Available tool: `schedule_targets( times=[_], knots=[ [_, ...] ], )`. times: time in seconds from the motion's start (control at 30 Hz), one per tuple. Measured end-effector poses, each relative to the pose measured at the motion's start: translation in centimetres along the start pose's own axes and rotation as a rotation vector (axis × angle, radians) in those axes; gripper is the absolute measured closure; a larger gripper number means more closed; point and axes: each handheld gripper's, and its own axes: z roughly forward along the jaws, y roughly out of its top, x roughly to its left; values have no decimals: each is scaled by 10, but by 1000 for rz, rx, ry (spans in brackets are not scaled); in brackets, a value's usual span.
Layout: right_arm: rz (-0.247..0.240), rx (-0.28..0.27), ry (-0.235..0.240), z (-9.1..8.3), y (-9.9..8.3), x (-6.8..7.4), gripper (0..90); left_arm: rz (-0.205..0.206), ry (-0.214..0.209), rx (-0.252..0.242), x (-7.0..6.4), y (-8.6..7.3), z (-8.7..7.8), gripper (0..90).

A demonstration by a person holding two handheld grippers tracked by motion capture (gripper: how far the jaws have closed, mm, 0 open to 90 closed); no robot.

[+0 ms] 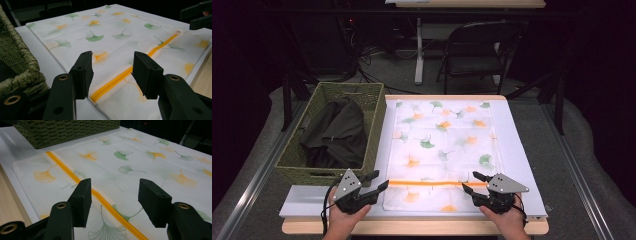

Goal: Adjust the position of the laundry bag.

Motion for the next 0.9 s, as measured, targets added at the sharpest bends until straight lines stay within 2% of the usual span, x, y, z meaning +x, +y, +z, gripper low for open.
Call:
schedule_targets(
  times=[0.43, 0.73, 0.9],
  knots=[
    [-1, 2, -1, 0, 0, 0, 443, 6, 5, 4, 0, 0, 0, 505],
    [-15, -20, -2, -2, 1, 1, 466, 16, 5, 5, -2, 0, 0, 507],
    [-17, -26, -5, -3, 1, 1, 465, 7, 8, -3, -1, 0, 0, 509]
  ],
)
